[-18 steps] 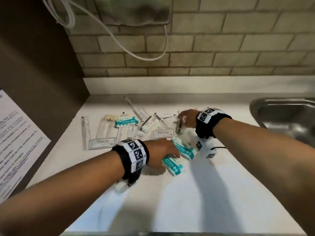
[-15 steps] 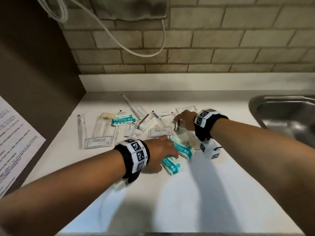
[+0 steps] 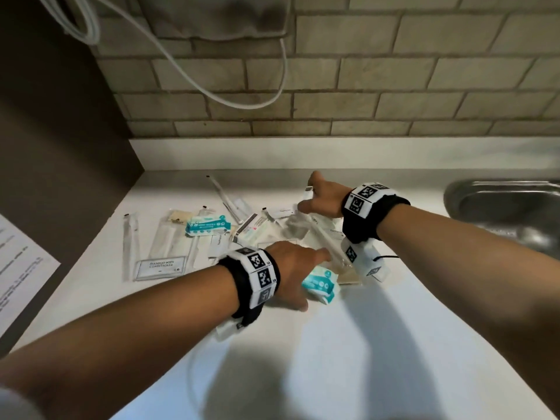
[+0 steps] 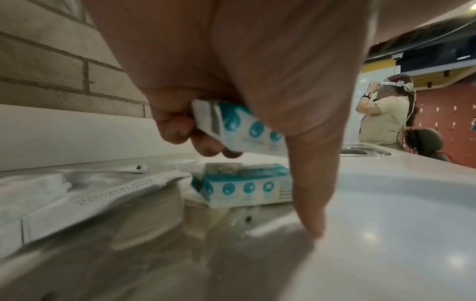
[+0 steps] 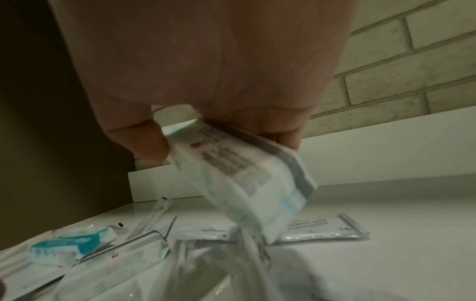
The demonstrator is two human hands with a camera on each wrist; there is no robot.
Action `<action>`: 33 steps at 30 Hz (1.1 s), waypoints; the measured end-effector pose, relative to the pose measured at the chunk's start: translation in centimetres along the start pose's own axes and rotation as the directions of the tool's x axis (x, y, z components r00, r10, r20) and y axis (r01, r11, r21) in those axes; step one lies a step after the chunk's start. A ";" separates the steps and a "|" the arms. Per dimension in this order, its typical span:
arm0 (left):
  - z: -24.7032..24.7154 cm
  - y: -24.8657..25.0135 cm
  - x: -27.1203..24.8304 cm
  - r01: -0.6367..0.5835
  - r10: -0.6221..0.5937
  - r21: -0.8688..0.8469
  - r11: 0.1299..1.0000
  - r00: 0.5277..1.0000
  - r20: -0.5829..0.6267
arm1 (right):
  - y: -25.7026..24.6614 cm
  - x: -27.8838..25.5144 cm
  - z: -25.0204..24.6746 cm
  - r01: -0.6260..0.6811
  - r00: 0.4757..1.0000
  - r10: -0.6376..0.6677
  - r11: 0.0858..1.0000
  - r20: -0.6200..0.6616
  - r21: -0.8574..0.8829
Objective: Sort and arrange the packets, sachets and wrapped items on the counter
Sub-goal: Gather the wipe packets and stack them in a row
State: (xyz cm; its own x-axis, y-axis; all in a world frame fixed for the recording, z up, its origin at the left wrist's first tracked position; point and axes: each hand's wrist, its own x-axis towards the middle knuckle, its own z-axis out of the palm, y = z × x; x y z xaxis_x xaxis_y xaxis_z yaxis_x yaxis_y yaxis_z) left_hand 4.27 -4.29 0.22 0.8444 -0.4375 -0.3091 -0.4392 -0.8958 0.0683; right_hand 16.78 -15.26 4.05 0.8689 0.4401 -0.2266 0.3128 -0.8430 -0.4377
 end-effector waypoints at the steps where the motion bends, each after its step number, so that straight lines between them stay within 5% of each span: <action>1: 0.0 0.1 0.3 -0.017 0.017 0.049 0.999 1.000 0.007 | -0.2 0.2 0.0 0.019 1.000 -0.019 1.000 0.012 -0.004; 7: -0.9 -2.2 -1.4 -0.048 0.055 0.044 0.998 0.985 -0.164 | -2.7 1.8 1.1 0.140 0.990 -0.130 0.966 0.059 -0.218; 14: -3.1 -11.8 -6.4 0.288 -0.362 -0.345 0.893 0.916 -0.173 | -6.9 3.9 4.6 0.334 0.940 -0.294 0.895 0.172 -0.295; 17: -2.9 -15.8 -6.7 0.376 -0.461 -0.373 0.848 0.871 -0.170 | -8.4 4.4 6.8 0.391 0.913 -0.320 0.862 0.252 -0.323; 21: -1.5 -18.1 -5.6 0.444 -0.525 -0.360 0.821 0.834 -0.169 | -9.5 4.7 8.0 0.350 0.929 -0.254 0.837 0.268 -0.420; 27: 0.0 -19.0 -4.7 0.507 -0.538 -0.237 0.828 0.839 -0.082 | -9.3 4.5 7.2 0.287 0.957 -0.237 0.870 0.169 -0.402; 33: -3.5 -18.9 -3.0 0.395 -0.427 -0.179 0.901 0.880 -0.207 | -6.6 1.7 4.1 0.159 0.987 -0.152 0.957 0.047 -0.243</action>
State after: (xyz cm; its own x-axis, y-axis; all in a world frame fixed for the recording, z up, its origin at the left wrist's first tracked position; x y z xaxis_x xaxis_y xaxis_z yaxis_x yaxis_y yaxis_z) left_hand 11.04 13.67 3.16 0.9943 -0.0190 -0.1048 -0.0075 -0.9939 0.1096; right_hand 14.59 -7.73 2.96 0.7924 0.5770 -0.1978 0.5304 -0.8120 -0.2436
